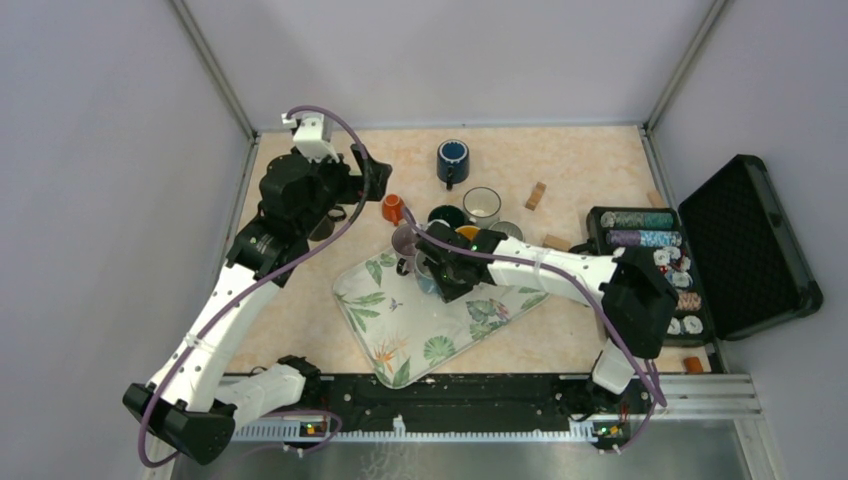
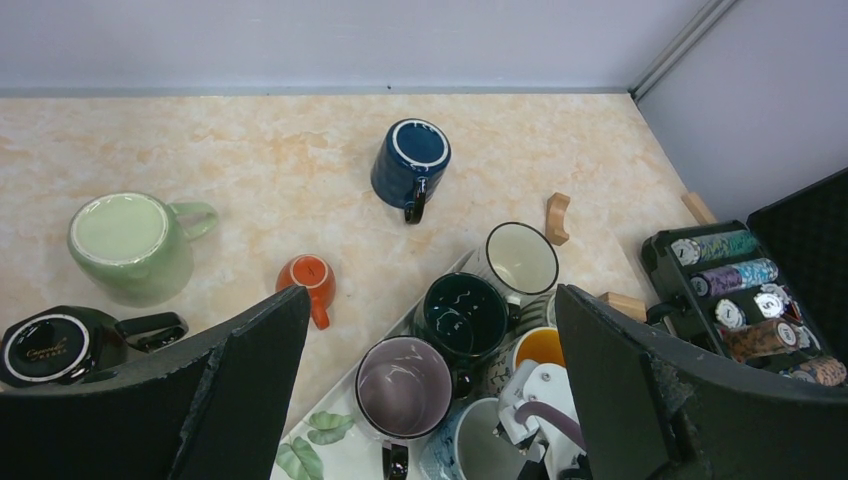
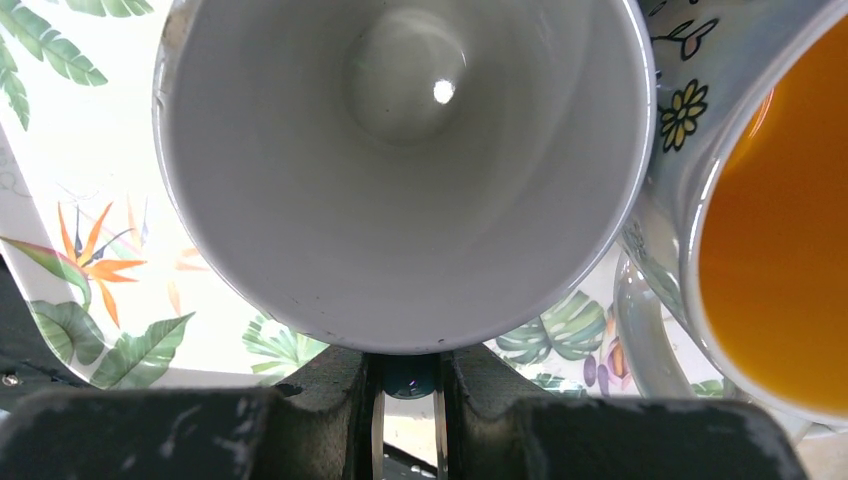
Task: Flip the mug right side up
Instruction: Place the cup on the tray.
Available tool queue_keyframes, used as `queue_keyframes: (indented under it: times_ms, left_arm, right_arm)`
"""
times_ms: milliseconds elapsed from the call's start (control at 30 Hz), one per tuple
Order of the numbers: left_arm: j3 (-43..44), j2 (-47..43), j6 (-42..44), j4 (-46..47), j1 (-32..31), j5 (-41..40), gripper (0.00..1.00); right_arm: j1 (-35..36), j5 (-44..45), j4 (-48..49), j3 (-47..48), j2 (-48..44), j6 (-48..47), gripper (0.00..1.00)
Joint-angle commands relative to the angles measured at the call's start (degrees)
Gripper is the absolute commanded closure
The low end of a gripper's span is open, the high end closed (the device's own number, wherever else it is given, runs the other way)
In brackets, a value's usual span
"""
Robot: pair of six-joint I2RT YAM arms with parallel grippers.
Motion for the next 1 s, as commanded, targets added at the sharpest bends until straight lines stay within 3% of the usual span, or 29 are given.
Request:
queue_keyframes:
  times_ms: [0,533,867,967]
  left_arm:
    - [-0.77,-1.25,0.63,2.78,0.30,0.82,0.02]
    - [-1.03,-0.94,0.54,3.19,0.30,1.49,0.02]
    - [0.23,-0.41,0.04,2.59,0.30,1.74,0.02]
    - [0.98,-0.32,-0.03,1.83,0.30,1.22,0.02]
  right_arm:
    - [0.74,1.75,0.86,3.69,0.18,-1.00,0.90]
    - [0.95,1.60,0.17,4.15,-0.10,-1.62,0.72]
    - [0.93,-0.06,0.33,4.90,-4.68,-1.88,0.51]
    - [0.92,-0.78,0.82,5.31,-6.69,-2.19,0.39]
